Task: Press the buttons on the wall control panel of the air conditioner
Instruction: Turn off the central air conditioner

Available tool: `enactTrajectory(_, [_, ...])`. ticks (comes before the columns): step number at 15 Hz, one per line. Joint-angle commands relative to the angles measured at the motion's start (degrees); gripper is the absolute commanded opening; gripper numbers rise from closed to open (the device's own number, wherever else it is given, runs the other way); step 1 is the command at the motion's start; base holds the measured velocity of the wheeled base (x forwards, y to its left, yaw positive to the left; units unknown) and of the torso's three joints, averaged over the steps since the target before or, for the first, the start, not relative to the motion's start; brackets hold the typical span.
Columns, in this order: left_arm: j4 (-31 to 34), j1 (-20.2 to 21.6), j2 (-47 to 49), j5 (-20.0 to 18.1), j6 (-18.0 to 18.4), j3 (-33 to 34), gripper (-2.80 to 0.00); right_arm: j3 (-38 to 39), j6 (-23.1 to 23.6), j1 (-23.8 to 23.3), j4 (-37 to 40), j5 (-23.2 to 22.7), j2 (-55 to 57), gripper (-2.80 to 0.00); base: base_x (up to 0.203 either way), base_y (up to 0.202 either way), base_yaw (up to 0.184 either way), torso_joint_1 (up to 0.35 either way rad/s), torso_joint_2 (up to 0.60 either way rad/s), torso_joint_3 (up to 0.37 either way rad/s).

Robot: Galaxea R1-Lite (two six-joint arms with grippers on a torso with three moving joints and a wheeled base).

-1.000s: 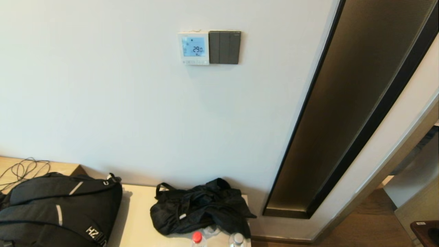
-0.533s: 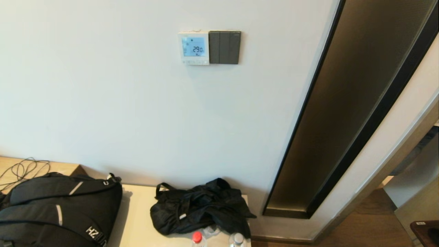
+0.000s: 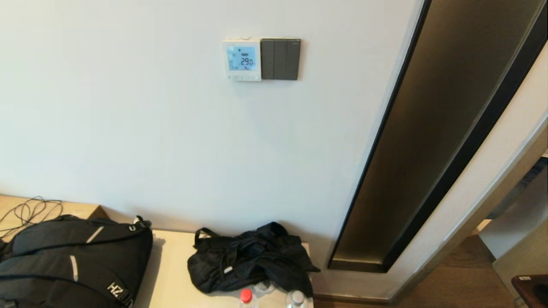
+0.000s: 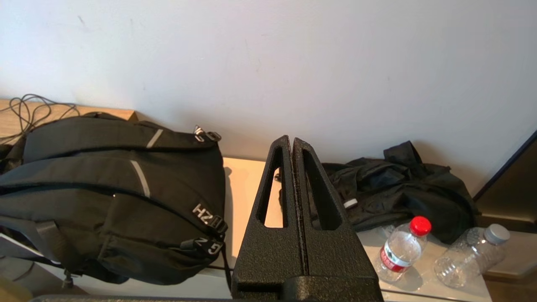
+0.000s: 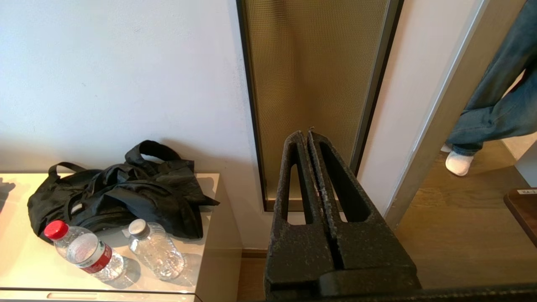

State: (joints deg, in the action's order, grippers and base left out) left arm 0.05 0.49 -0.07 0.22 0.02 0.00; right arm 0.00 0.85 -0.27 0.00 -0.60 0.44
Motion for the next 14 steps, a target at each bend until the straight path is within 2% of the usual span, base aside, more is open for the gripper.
enactTrajectory(1, [0.0,0.0,0.0,0.0,0.1,-0.1,-2.80,0.1,0.0,0.0,0.0,0.0,0.1,-2.80,0.000,0.000,0.000,0.000,0.00,0.000])
enactTrajectory(10, [-0.5,0.0,-0.1,0.0,0.2,-0.5,-2.80,0.1,0.0,0.0,0.0,0.0,0.1,-2.80,0.000,0.000,0.000,0.000,0.00,0.000])
enactTrajectory(14, [-2.9,0.0,8.8,0.0,-2.4,-8.1,-2.80,0.1,0.0,0.0,0.0,0.0,0.1,-2.80,0.000,0.000,0.000,0.000,0.00,0.000])
